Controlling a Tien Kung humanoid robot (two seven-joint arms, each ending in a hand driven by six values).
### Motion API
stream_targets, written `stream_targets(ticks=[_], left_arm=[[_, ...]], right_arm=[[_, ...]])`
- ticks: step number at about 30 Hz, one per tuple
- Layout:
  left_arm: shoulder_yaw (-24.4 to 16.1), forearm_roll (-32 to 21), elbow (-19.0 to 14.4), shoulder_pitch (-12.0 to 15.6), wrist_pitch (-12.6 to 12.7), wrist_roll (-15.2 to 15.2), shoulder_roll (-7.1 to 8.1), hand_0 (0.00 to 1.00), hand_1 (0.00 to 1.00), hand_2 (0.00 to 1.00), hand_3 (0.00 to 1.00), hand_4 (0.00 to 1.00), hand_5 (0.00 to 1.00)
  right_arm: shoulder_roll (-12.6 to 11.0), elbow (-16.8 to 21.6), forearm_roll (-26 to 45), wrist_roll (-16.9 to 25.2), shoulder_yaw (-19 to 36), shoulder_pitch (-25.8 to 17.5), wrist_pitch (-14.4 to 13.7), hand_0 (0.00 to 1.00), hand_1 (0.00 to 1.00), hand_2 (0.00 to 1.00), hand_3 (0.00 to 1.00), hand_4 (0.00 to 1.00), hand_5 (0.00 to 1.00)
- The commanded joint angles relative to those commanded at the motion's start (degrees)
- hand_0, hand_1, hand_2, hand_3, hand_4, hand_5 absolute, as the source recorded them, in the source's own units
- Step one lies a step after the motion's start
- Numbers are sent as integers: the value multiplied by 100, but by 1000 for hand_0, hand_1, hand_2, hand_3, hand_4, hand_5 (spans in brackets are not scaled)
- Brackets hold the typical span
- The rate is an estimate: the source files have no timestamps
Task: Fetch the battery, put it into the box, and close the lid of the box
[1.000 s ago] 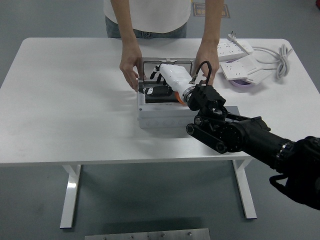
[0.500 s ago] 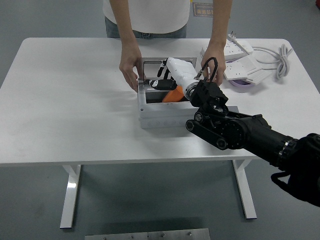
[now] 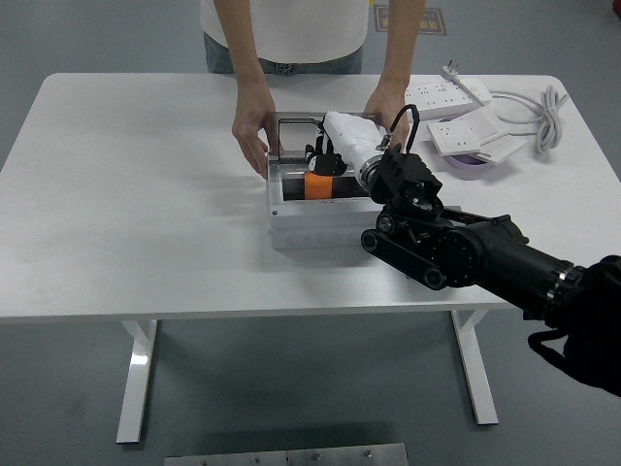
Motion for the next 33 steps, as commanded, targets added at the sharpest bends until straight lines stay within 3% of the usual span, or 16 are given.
stream_targets(ticks=[8,18,19,24,25,30,31,33], left_arm=[[-8,21,-3,16,-7,4,-15,501,671,529,512,319,2],[-37,84,-5,-23,-30,8,-20,499,670,527,511,309,2],[-39,88,-5,-27,-31,8,-21,497,668,526,510,298,2],[-47,113,-3,-55,-42,3,-25,497,668,526,510,298,2],[-48,117,-2,-62,-44,0,-27,496,667,526,510,293,2],[-56,138,-4,-75,-51,1,-36,496,667,526,510,293,2],[-57,141,-4,-76,-52,3,-36,496,667,526,509,291,2],[-57,145,-6,-77,-54,5,-37,496,667,526,509,291,2]], right_arm=[[-157,92,53,-88,237,367,95,29,163,218,243,83,7],[-198,-149,343,290,266,570,-283,37,173,221,252,92,23],[-189,-169,371,325,258,575,-300,53,181,231,282,205,189],[-130,-282,490,461,216,594,-321,53,181,231,282,205,189],[-120,-305,514,486,207,597,-316,93,235,292,410,650,316],[-99,-367,587,562,190,606,-291,93,235,292,410,650,316],[-97,-374,591,571,191,610,-282,315,348,413,522,849,655],[-93,-386,601,588,196,620,-255,315,348,413,522,849,655]])
